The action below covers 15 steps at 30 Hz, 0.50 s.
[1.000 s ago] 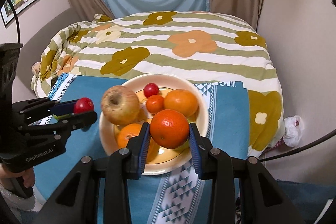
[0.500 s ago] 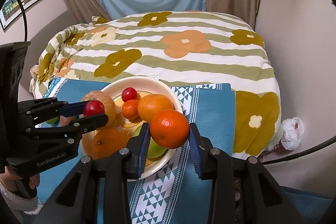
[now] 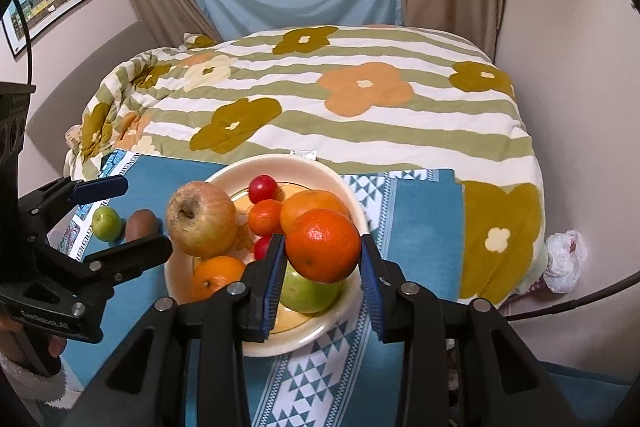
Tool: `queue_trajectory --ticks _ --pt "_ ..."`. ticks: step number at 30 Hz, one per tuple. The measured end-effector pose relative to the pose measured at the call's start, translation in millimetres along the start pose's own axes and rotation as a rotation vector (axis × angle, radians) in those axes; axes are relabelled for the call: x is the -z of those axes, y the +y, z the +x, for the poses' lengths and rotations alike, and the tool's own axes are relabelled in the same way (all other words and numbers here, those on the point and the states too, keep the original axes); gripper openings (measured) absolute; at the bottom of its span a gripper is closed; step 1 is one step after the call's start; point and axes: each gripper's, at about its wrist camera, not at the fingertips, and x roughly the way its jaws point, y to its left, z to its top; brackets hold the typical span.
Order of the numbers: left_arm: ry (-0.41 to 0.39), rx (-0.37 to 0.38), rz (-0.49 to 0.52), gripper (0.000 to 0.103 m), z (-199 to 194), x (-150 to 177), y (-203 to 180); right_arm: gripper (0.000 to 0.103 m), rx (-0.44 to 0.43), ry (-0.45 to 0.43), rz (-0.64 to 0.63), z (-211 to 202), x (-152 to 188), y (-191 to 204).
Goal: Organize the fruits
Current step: 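Carry the tomato and tangerine into the bowl and release them, then withdraw both open tools toward the green apple and kiwi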
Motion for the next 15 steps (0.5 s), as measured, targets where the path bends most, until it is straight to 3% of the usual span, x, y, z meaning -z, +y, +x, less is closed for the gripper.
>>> queue_trajectory --ticks 15 --pt "0.008 -0.084 -0.111 0.103 -24 32 42 0.033 -0.138 0.053 -0.068 45 -3 32"
